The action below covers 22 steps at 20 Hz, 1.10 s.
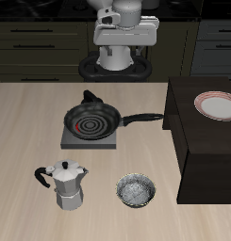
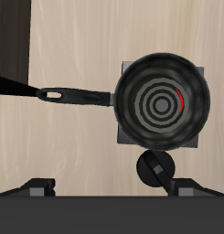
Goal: Place the frypan on the top layer of the shelf
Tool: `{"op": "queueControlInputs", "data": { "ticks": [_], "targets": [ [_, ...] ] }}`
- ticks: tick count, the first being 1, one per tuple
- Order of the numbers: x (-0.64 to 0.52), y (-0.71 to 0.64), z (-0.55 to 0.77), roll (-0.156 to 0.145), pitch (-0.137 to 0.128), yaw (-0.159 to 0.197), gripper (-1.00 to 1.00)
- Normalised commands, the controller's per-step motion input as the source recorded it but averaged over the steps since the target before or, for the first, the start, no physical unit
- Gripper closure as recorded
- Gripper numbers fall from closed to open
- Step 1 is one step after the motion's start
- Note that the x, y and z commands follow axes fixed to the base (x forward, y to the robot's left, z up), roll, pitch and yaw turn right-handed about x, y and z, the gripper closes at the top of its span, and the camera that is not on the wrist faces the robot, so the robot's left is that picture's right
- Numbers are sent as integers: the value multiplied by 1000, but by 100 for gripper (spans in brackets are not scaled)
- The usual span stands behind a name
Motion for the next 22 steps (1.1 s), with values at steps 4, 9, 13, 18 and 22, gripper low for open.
{"op": "queueControlInputs", "data": {
  "ticks": [4,9,13,18,22],
  "targets": [
    [45,67,-22,-10,12,-116,-100],
    [7,34,74,11,-4,-141,-100],
    [-34,23,201,11,-21,-168,-100],
    [27,25,141,-2,-16,-179,-100],
    [48,79,23,2,7,-106,-100]
  ]
}}
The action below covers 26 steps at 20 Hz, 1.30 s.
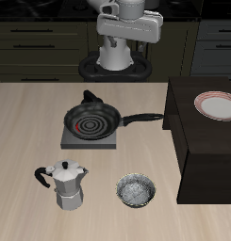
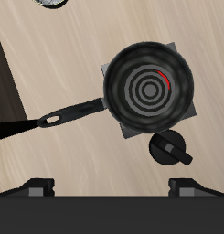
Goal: Place the frypan on the top layer of the shelf
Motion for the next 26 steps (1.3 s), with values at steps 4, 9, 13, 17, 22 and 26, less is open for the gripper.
{"op": "queueControlInputs", "data": {
  "ticks": [4,9,13,17,22,26],
  "targets": [
    [68,94,-79,2,25,-128,-100],
    [64,-1,-91,-26,35,-136,-100],
    [-14,8,-47,-4,16,-135,-100],
    [-35,22,15,7,2,-158,-100],
    [-26,-66,82,-51,-35,-154,-100],
    [-29,43,-51,-27,-15,-225,-100]
  ]
}}
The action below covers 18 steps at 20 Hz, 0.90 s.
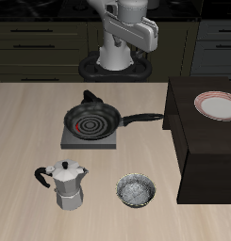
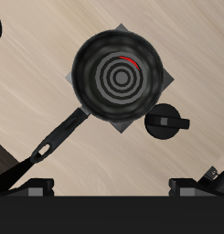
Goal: Place the frypan on the top layer of the shelf
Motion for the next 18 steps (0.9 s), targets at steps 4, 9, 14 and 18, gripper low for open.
{"op": "queueControlInputs", "data": {
  "ticks": [4,9,14,18],
  "targets": [
    [-47,73,-20,-40,-20,-97,-100],
    [25,1,-38,-90,23,-173,-100],
    [66,-72,91,-98,-62,-133,-100],
    [115,-74,-158,39,79,-188,-100]
  ]
}}
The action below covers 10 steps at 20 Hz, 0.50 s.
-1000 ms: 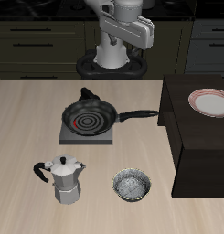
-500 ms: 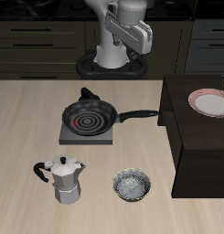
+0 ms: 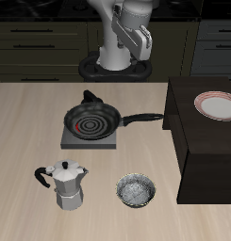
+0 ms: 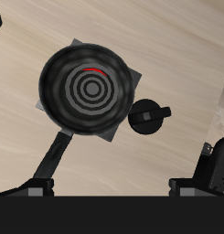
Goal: Place the frypan on the top layer of the shelf
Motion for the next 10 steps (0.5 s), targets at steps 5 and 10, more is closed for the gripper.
{"op": "queueControlInputs", "data": {
  "ticks": [5,10],
  "targets": [
    [-66,86,-55,-4,-14,-27,-100],
    [-109,135,9,44,-15,-156,-100]
  ]
}}
